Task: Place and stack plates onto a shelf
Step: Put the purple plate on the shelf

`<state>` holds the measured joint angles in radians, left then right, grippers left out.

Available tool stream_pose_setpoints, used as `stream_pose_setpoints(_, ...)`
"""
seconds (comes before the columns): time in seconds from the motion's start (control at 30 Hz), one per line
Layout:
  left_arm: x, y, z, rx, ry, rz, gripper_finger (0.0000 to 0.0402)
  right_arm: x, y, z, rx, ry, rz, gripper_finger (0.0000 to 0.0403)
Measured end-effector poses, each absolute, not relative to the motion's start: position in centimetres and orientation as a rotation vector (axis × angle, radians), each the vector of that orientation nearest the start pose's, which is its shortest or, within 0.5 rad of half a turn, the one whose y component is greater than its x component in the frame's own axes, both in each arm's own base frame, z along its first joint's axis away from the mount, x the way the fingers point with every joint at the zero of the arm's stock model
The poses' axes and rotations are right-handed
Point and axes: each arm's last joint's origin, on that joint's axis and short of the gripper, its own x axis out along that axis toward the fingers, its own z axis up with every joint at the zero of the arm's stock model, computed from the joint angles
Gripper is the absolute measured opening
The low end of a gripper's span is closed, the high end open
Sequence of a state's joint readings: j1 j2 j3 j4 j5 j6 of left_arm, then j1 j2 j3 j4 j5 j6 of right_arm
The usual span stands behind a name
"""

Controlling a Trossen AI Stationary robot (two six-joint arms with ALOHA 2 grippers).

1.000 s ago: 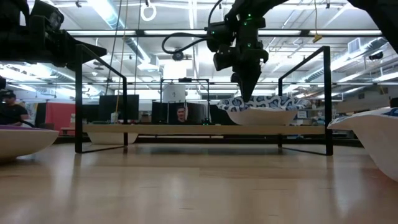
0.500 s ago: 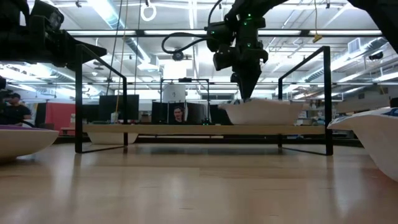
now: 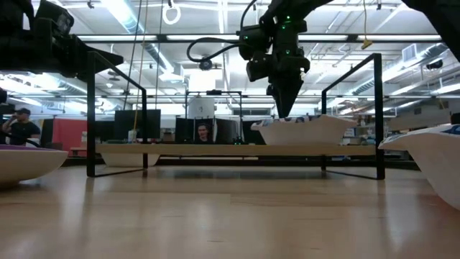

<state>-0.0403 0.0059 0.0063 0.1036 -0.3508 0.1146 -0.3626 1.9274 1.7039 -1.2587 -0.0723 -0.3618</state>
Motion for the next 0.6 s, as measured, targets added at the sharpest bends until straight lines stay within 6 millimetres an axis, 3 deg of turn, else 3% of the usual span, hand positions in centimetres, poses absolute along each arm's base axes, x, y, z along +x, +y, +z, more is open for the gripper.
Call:
stream_pose_setpoints(0.3, 9.57, 0.61, 17.50, 0.093, -0.084, 0.315, 0.0005, 34.97, -13.04, 25.89, 0.025, 1.460, 0.029, 0.0179)
stream_pose_setpoints(0.6, 9.57, 0.61, 17.53, 0.094, -0.087, 0.316, 0.0005, 35.29, -13.14, 25.92, 0.013, 1.428, 0.020, 0.0177)
